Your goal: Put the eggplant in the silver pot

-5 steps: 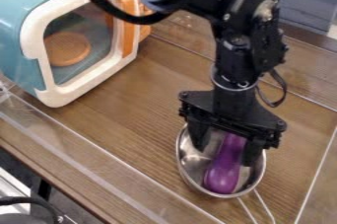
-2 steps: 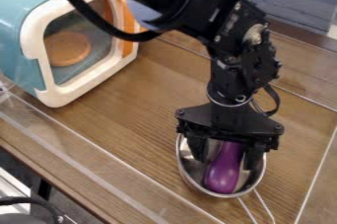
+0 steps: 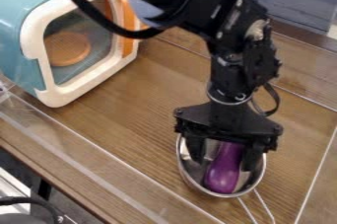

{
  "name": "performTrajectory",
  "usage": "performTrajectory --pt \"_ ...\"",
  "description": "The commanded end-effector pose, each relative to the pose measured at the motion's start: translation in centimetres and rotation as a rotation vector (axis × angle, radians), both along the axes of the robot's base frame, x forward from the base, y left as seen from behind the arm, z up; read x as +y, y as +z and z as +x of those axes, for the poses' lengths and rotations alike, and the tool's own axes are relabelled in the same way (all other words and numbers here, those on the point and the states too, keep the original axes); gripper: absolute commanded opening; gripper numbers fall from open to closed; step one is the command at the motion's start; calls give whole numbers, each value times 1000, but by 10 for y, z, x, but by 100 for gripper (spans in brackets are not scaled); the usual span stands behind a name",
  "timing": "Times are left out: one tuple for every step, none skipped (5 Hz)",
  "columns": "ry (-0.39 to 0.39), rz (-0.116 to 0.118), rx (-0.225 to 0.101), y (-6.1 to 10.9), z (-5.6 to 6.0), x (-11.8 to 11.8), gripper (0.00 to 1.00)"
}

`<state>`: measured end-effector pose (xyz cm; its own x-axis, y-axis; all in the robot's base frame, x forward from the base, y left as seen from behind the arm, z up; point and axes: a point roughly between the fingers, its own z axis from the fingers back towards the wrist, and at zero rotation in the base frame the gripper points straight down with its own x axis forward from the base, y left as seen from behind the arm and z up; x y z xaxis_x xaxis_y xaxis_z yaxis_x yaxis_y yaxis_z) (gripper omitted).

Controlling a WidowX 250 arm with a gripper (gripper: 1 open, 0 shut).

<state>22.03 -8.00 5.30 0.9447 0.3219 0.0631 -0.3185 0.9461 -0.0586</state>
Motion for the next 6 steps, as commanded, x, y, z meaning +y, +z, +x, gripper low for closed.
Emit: performTrajectory --pt "54 -17 -38 12 13 3 100" --pt "99 -18 -34 19 19 9 100" --pt "73 -30 -40 38 15 10 100" --pt "51 -46 -58 65 13 12 0" --pt "65 -60 -70 58 14 -1 100" --pt "80 -61 -77 61 14 -12 100"
